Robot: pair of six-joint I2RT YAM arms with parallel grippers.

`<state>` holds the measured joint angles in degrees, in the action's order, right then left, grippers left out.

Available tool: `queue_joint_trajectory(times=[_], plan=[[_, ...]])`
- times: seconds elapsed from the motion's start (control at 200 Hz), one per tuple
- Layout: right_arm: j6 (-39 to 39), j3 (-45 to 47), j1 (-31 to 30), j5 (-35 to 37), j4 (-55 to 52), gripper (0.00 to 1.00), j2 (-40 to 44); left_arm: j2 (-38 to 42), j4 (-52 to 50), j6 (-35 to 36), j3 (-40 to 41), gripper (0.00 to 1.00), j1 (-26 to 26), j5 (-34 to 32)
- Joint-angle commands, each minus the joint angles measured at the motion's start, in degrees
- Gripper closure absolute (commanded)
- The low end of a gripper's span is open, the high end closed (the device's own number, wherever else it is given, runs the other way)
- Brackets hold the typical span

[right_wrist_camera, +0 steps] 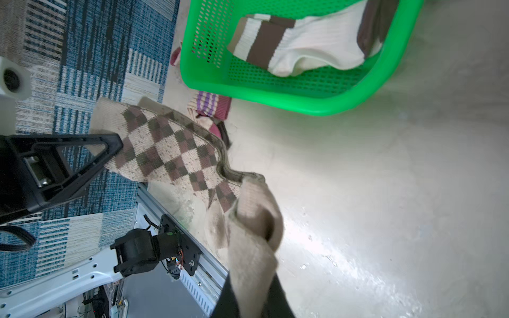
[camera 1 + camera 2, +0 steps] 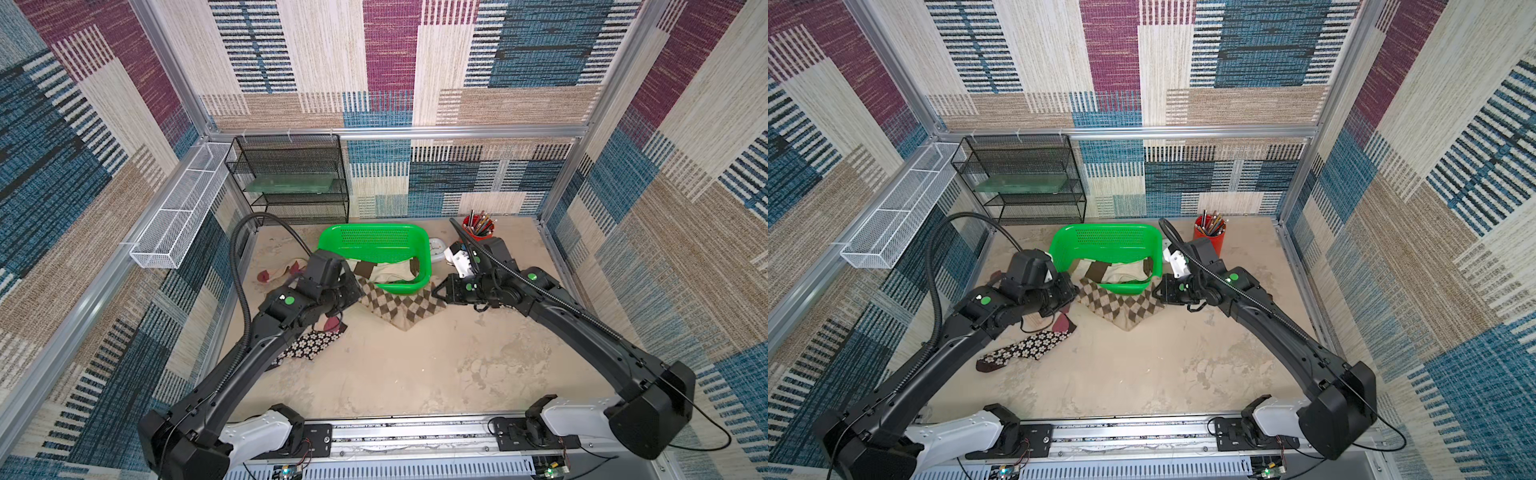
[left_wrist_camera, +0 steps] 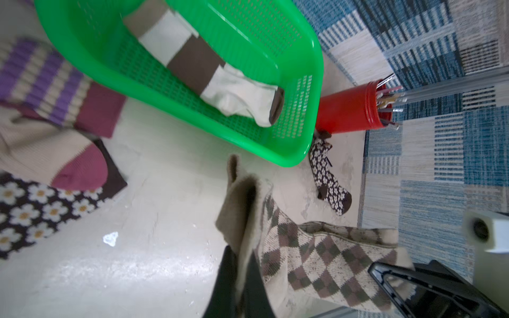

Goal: Place the socks together as a pair
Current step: Place a pair of socks in the bin.

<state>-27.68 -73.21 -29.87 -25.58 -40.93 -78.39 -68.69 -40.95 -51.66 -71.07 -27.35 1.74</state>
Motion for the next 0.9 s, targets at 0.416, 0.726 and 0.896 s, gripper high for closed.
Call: queue_joint_trajectory(times=[0.416,0.726,0.896], plan=[[3.9,-43.7,1.8,-1.4,-5.4,0.94,-42.0,-27.2,-4.0,19.6,-24.7,0.99,16.4,8.1],[4.0,-46.7,2.9,1.4,-4.6,0.94,-51.6,-40.8,-5.3,23.7,-33.0,1.0,17.0,7.1],[3.1,-46.9,3.8,0.6,-2.1,0.94,-51.8,-43.0,-5.5,24.3,-36.5,1.0,17.4,8.2]])
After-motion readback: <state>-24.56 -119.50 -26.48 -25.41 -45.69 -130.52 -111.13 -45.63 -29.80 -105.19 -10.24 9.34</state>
